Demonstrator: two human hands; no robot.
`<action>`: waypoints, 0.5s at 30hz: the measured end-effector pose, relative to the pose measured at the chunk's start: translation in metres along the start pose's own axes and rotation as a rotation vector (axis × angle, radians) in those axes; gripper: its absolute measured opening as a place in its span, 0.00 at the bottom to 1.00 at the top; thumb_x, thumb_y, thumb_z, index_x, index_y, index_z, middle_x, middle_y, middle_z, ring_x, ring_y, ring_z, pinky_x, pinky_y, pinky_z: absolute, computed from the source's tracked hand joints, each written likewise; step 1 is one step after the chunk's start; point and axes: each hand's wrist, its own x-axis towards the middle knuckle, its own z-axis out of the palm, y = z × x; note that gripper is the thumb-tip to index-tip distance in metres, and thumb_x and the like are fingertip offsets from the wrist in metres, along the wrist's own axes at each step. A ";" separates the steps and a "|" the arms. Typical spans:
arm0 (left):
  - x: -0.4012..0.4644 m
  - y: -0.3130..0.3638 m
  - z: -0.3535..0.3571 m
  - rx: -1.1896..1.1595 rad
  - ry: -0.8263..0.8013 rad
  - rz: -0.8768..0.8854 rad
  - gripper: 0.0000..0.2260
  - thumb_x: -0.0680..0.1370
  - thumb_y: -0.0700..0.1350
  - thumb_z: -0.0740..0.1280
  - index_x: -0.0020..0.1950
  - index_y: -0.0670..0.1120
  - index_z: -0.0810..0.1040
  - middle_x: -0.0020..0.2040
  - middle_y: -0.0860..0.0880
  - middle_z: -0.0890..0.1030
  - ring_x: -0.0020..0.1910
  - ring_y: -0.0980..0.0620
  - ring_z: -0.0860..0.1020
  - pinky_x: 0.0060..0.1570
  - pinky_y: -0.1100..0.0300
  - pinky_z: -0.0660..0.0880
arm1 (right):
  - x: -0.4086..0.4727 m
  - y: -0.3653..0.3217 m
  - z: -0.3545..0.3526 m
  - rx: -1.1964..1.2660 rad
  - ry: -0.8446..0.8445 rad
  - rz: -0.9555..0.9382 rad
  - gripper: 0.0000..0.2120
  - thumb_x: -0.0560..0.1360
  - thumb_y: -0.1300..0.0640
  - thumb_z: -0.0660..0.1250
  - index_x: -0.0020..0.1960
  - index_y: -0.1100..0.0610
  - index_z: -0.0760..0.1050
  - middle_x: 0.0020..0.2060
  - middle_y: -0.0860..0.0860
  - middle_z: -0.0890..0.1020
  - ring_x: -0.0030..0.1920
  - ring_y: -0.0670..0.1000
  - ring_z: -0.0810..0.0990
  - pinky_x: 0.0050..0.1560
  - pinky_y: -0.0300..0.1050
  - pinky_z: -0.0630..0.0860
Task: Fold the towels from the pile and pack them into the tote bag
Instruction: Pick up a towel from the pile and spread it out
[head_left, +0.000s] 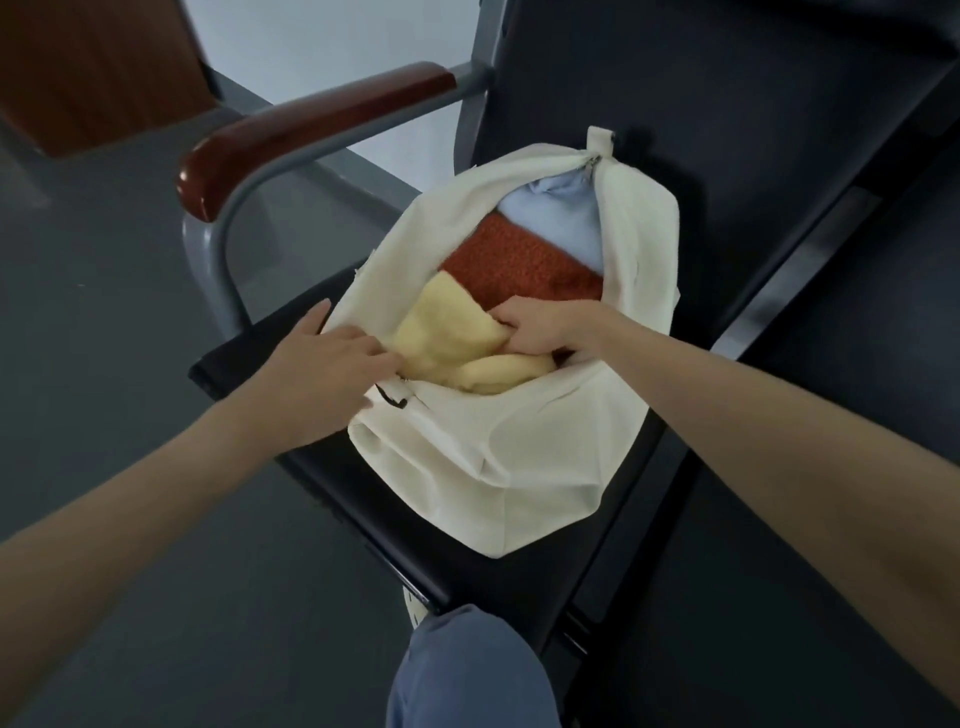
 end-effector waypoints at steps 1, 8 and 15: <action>0.001 0.000 0.000 0.042 0.070 0.035 0.21 0.66 0.38 0.74 0.56 0.52 0.76 0.49 0.54 0.80 0.54 0.48 0.79 0.69 0.36 0.60 | 0.000 -0.001 -0.002 -0.081 -0.035 -0.005 0.17 0.75 0.62 0.63 0.63 0.55 0.74 0.56 0.51 0.78 0.57 0.52 0.77 0.58 0.49 0.76; -0.012 0.017 -0.007 0.136 0.305 0.081 0.18 0.61 0.32 0.58 0.44 0.45 0.80 0.45 0.44 0.81 0.48 0.40 0.80 0.57 0.32 0.71 | 0.008 -0.011 0.009 0.016 -0.003 -0.097 0.09 0.73 0.61 0.69 0.42 0.47 0.74 0.40 0.45 0.78 0.45 0.48 0.77 0.44 0.42 0.75; -0.009 0.018 0.000 0.050 0.193 0.036 0.27 0.57 0.29 0.67 0.51 0.49 0.80 0.54 0.42 0.80 0.58 0.41 0.78 0.60 0.33 0.70 | 0.007 -0.026 0.006 -0.366 -0.024 -0.066 0.19 0.66 0.53 0.77 0.50 0.59 0.73 0.43 0.53 0.79 0.43 0.55 0.80 0.44 0.52 0.80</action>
